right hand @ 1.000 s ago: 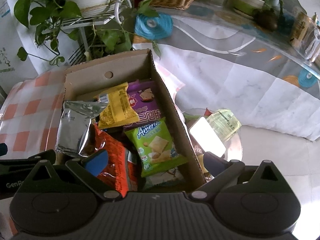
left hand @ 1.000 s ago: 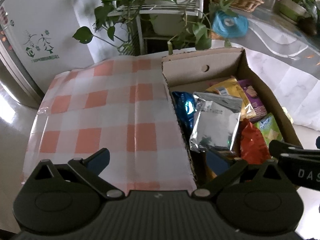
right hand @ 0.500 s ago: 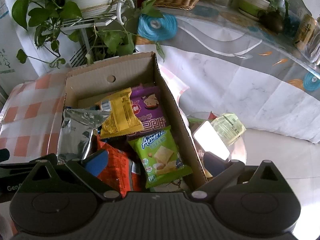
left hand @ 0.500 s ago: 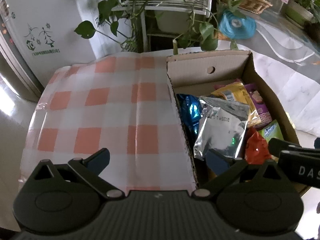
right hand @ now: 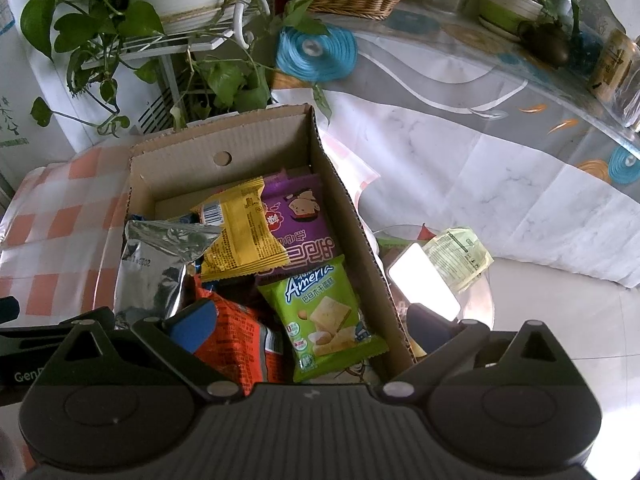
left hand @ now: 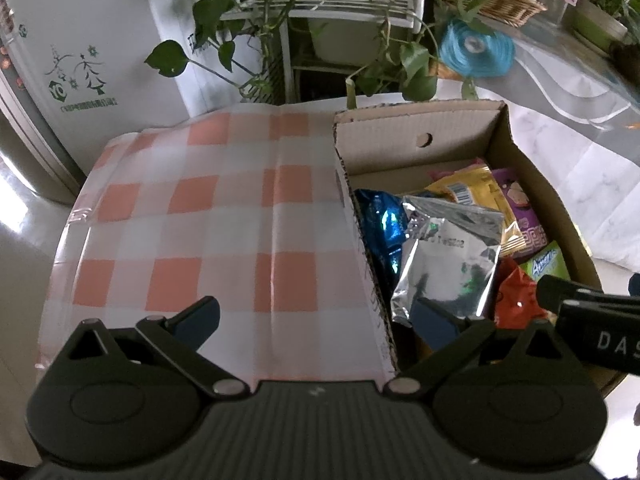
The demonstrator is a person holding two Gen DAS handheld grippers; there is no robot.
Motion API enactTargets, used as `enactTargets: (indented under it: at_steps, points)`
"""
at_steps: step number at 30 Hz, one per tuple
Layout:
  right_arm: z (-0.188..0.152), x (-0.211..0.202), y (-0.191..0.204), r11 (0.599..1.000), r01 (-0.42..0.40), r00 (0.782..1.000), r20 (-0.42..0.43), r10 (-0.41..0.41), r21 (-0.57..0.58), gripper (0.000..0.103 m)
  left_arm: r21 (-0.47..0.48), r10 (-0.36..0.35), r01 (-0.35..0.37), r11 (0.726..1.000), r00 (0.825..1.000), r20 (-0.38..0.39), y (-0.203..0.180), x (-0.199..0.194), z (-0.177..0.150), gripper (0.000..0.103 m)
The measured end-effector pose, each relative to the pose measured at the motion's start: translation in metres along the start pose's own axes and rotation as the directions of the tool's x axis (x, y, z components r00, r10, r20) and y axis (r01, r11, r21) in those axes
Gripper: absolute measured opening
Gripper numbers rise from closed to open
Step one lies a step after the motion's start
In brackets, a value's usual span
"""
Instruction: Organize snacks
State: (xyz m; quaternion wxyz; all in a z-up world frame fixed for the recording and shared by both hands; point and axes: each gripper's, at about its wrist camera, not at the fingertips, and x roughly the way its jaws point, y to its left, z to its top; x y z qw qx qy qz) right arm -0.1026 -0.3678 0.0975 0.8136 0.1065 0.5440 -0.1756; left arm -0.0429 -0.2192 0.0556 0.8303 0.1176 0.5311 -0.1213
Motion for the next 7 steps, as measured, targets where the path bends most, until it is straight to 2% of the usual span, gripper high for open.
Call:
enactTargets:
  at_steps: [7]
  points:
    - [0.0003,0.0003,0.0009,1.000,0.000,1.000,0.000,0.000,-0.002,0.103,0.005,0.002,-0.002,1.000,1.000,0.006,-0.0011,0.0006,0.0001,0.101]
